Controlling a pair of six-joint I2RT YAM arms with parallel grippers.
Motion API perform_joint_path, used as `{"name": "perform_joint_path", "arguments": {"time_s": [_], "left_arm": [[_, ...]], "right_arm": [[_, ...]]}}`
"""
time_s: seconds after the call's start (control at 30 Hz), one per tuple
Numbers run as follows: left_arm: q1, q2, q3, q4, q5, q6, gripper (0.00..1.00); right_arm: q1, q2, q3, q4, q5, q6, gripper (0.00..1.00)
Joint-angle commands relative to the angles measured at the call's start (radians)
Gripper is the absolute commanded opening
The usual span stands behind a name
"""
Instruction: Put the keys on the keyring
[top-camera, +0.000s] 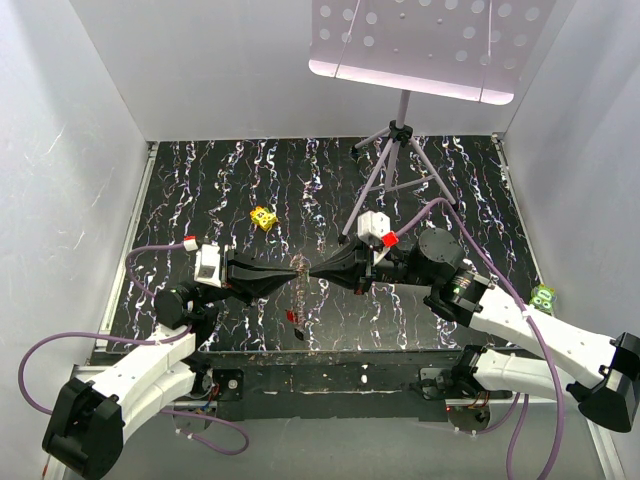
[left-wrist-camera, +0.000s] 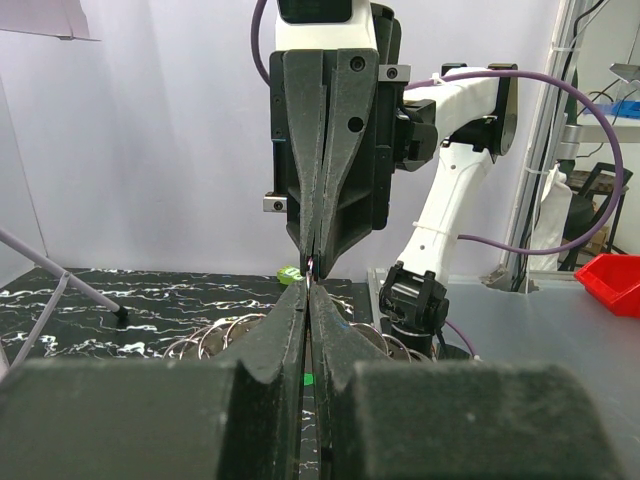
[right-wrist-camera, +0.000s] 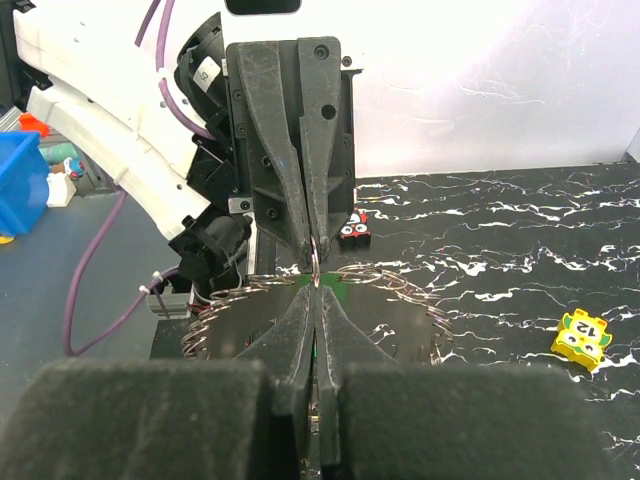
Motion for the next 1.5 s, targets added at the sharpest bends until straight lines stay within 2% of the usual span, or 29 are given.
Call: {"name": "perform_joint_path", "arguments": {"time_s": [0.0, 1.47], "left_arm": [[0.002, -0.007, 0.04, 0.227, -0.013, 0.004, 0.0], [0.002, 0.019, 0.007, 0.202, 0.013, 0.024, 0.0]], "right_arm": [[0.0, 0.006, 0.032, 0.06, 0.024, 0.023, 0.01], [0.0, 0.029, 0.058, 0.078, 0.017, 0.027, 0.01]]}}
